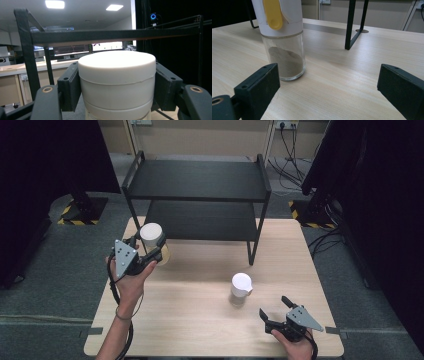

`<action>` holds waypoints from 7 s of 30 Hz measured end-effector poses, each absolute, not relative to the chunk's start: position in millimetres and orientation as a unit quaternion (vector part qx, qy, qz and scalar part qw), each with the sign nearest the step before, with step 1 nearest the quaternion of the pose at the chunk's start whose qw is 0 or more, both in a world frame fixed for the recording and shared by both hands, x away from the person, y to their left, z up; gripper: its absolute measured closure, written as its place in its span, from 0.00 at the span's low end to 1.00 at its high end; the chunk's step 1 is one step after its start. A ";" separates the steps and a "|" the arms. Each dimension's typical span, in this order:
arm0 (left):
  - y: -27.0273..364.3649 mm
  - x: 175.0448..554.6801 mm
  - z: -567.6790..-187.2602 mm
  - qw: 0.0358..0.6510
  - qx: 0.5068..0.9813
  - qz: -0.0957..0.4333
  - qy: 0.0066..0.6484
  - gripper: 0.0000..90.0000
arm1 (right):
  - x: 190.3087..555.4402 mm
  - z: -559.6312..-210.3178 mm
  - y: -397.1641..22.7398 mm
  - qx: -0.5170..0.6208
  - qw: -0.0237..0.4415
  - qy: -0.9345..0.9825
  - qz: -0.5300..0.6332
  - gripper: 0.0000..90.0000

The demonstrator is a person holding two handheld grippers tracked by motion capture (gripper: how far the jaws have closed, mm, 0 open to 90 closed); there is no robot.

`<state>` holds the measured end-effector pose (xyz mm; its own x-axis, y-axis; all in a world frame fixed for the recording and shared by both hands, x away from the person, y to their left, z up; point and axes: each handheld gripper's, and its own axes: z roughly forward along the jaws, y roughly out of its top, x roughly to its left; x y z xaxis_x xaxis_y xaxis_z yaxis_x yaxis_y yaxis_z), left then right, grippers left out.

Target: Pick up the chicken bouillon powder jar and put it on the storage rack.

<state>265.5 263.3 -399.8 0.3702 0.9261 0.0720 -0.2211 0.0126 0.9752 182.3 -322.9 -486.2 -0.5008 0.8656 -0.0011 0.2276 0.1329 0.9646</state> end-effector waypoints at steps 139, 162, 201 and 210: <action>254.4 376.5 -245.5 0.613 0.476 0.505 0.378 0.37 | 182.3 -487.4 -324.4 0.394 0.302 0.688 0.529 0.05; 248.5 353.4 -251.4 0.613 0.463 0.518 0.376 0.11 | 183.4 -486.6 -324.5 0.391 0.300 0.691 0.529 0.05; 241.0 275.5 -355.4 0.637 0.479 0.492 0.349 0.11 | 182.3 -487.1 -323.8 0.384 0.304 0.694 0.528 0.05; 233.8 260.2 -398.8 0.632 0.501 0.475 0.353 0.11 | 183.1 -486.2 -323.5 0.384 0.303 0.696 0.526 0.05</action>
